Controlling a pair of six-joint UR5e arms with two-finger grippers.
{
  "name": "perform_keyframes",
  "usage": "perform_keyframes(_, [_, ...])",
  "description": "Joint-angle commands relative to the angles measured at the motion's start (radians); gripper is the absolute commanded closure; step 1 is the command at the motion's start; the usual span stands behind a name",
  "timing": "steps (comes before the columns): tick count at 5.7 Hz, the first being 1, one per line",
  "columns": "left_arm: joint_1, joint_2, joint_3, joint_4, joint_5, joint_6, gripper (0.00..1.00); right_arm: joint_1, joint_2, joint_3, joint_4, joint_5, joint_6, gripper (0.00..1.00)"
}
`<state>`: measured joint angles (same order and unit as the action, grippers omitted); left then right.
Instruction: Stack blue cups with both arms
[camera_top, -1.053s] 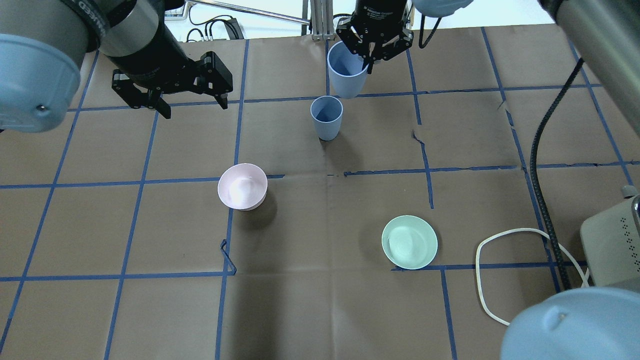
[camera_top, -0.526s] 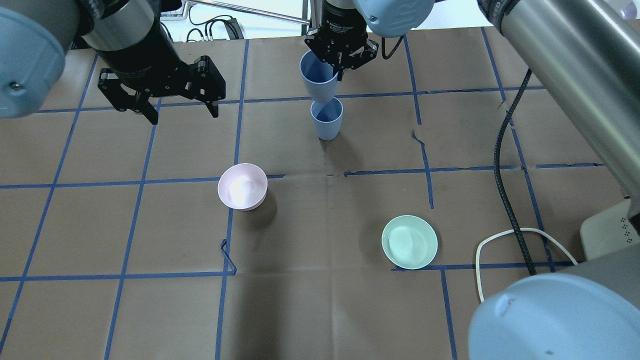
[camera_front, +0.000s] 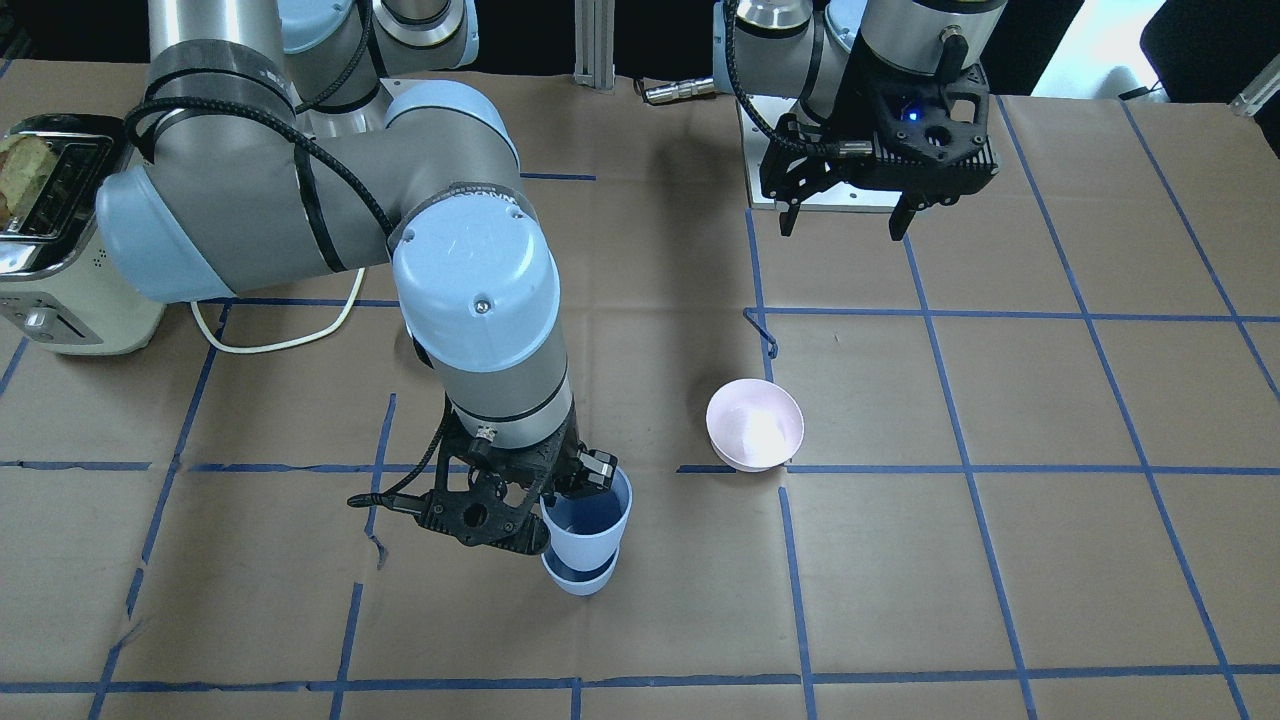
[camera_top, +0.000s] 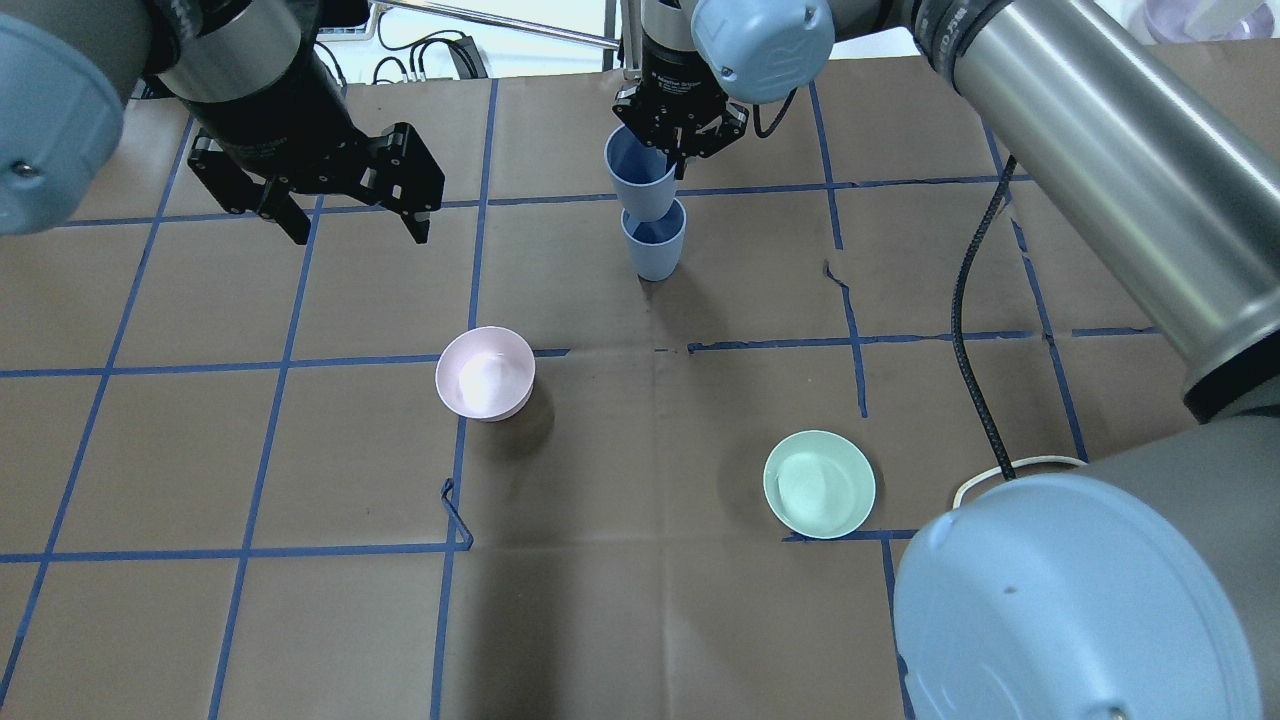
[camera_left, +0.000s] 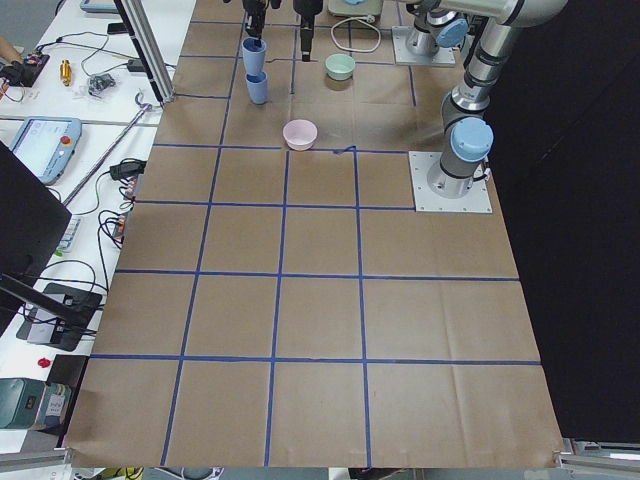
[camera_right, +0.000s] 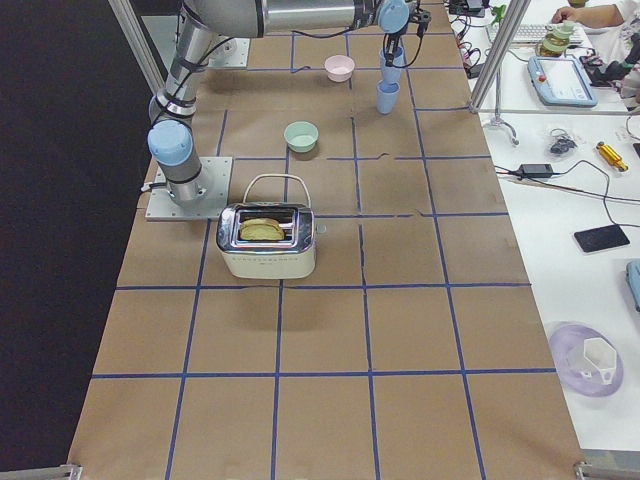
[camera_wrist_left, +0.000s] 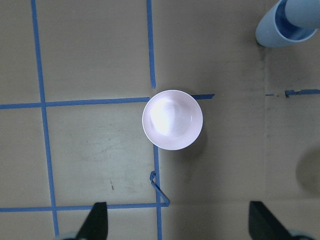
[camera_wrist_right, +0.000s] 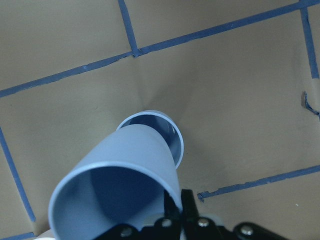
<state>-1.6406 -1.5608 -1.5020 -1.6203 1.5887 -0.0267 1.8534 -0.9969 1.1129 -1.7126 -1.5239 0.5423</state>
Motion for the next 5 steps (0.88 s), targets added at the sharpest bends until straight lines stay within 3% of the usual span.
perform_keyframes(1, [0.010, 0.014, -0.013, 0.000, -0.003, 0.005, 0.01, -0.003, 0.030, 0.002, -0.002, -0.002, -0.010, 0.96])
perform_keyframes(2, [0.010, 0.014, -0.014, 0.000, -0.006, 0.002, 0.01, -0.003, 0.053, 0.002, -0.002, -0.001, -0.009, 0.95])
perform_keyframes(3, [0.011, 0.014, -0.009, 0.000, -0.001, 0.010, 0.01, -0.003, 0.064, 0.002, -0.016, -0.001, -0.010, 0.88])
perform_keyframes(4, [0.011, 0.014, -0.007, 0.000, -0.001, 0.010, 0.01, -0.008, 0.072, -0.002, -0.036, 0.001, -0.012, 0.38])
perform_keyframes(5, [0.011, 0.014, -0.007, 0.000, -0.001, 0.010, 0.01, -0.022, 0.066, -0.016, -0.054, 0.001, -0.042, 0.15])
